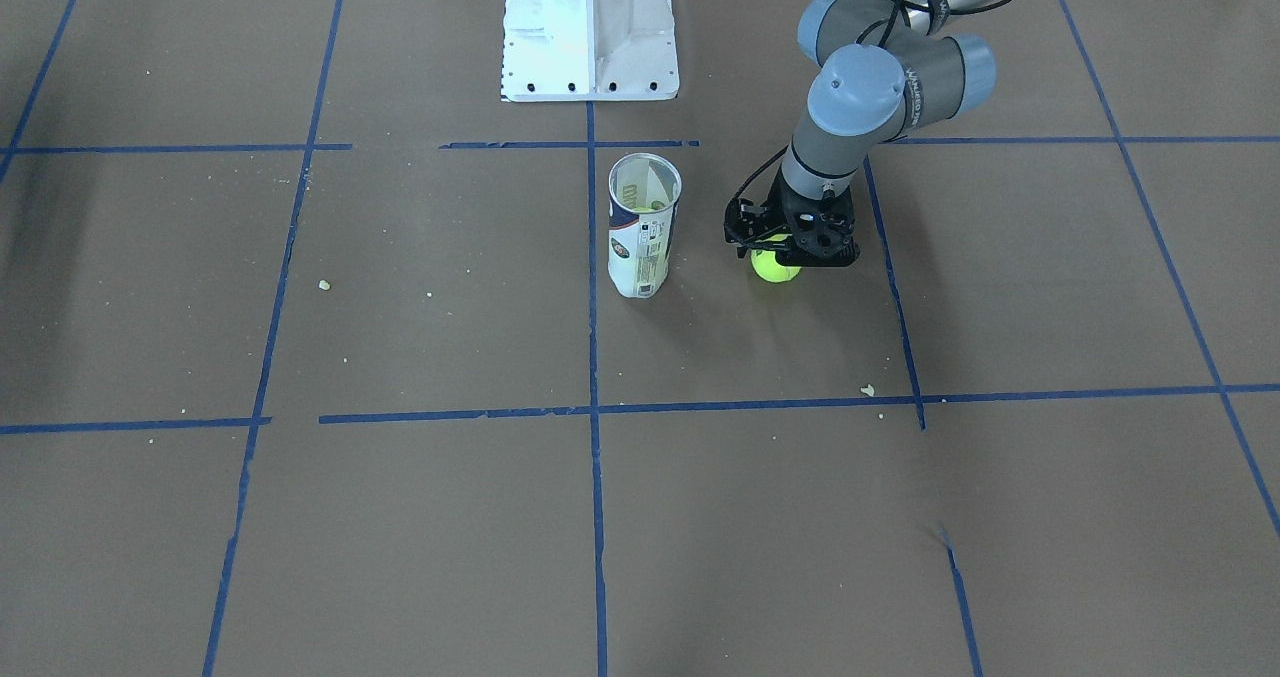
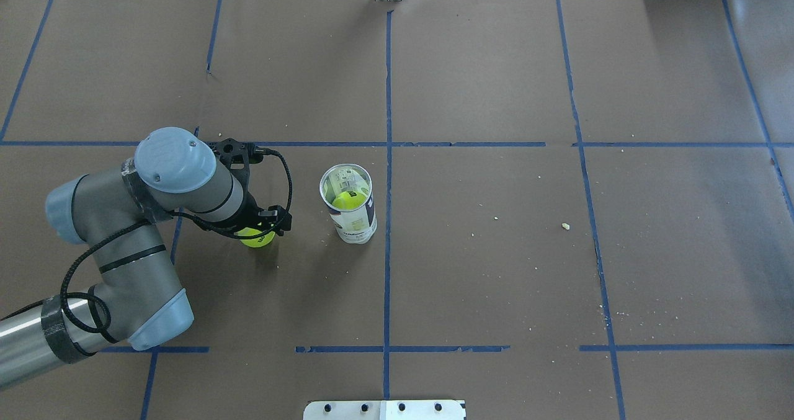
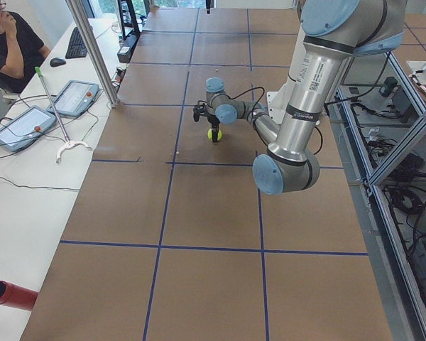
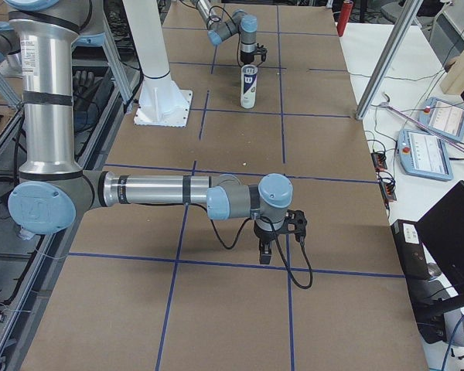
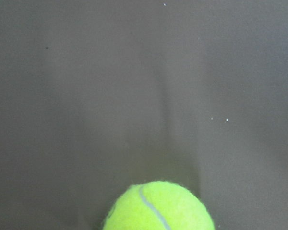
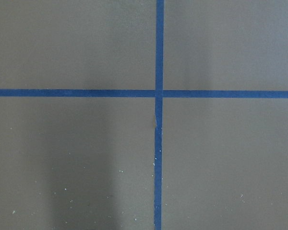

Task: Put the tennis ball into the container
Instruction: 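Close the left gripper around the tennis ball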

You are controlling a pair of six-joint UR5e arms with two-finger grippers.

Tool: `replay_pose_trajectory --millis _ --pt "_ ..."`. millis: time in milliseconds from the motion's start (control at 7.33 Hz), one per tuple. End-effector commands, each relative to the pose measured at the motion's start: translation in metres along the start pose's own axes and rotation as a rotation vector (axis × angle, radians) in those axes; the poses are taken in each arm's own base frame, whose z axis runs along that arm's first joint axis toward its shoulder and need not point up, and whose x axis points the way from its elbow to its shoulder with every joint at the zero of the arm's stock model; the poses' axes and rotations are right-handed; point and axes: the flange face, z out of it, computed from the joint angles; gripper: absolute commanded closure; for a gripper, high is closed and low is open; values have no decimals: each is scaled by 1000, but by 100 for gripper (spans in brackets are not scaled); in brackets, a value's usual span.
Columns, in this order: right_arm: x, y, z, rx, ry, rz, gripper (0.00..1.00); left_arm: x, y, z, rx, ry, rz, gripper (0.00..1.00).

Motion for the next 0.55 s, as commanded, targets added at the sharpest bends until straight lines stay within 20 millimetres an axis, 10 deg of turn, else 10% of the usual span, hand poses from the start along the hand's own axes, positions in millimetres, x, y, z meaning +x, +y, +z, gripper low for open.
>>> replay_pose_trajectory --millis 0,273,409 --pt "0 0 0 0 0 0 0 0 -1 0 7 -1 0 0" --pt "0 0 0 0 0 0 0 -1 -2 0 11 -4 -1 2" --pt "0 0 0 0 0 0 0 -1 -3 -1 14 -4 -2 32"
